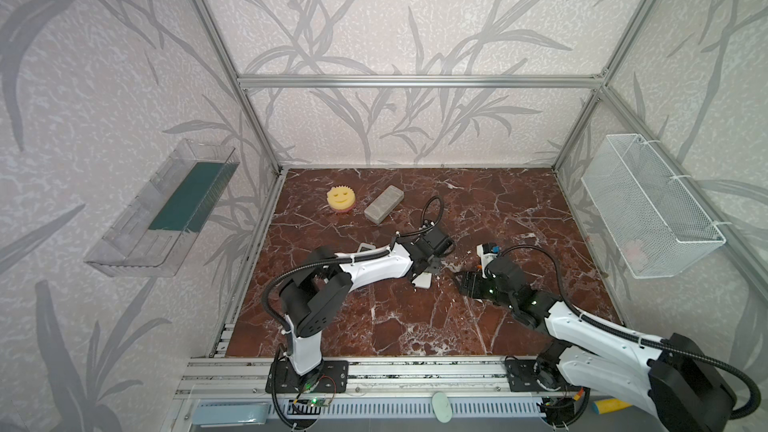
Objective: Unload the batteries from the remote control
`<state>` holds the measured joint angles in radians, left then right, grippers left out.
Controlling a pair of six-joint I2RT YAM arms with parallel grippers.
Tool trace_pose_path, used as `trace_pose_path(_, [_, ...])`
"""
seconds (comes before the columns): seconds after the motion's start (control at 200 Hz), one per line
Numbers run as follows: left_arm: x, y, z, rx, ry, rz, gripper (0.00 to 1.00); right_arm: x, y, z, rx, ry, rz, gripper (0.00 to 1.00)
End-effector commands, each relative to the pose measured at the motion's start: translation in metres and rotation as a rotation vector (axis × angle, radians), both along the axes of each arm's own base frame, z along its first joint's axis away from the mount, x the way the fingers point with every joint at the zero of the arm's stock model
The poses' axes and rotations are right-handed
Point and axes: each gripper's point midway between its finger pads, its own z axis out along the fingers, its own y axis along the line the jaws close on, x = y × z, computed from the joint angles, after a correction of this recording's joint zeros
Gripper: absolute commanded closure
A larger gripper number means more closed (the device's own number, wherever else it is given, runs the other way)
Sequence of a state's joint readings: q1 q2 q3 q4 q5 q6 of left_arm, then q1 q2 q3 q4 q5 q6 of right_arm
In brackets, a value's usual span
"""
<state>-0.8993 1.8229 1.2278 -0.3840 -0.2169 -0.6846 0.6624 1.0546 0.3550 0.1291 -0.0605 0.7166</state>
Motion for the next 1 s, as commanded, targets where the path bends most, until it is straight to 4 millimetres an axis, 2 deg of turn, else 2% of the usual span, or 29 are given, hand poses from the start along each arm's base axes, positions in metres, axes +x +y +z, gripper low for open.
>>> trace_pose_path(0.0, [0.01,-0.001,0.032,-0.093,-0.077,0.035,0.6,0.003,0.024,0.016,0.129,-0.01,0.056,0.2])
trace_pose_path(0.305, [0.014,-0.016,0.055,-0.375,-0.045,-0.006,0.64,-0.001,0.06,0.038,0.269,-0.095,0.198,0.19])
trace_pose_path(0.435, [0.015,-0.018,0.059,-0.47,-0.026,0.02,0.66,0.001,0.069,0.037,0.262,-0.08,0.22,0.21])
trace_pose_path(0.685, [0.016,-0.015,0.063,-0.455,-0.037,0.022,0.67,0.01,0.082,0.036,0.256,-0.073,0.235,0.36])
trace_pose_path(0.74, [0.017,-0.01,0.061,-0.429,-0.043,0.044,0.69,0.013,0.082,0.031,0.219,-0.055,0.229,0.41])
trace_pose_path(0.84, [0.018,0.001,0.055,-0.379,-0.03,0.113,0.73,0.018,0.081,0.024,0.173,-0.042,0.215,0.45])
trace_pose_path(0.995, [0.016,0.0,0.05,-0.375,0.005,0.132,0.73,0.021,0.089,0.026,0.185,-0.047,0.231,0.49])
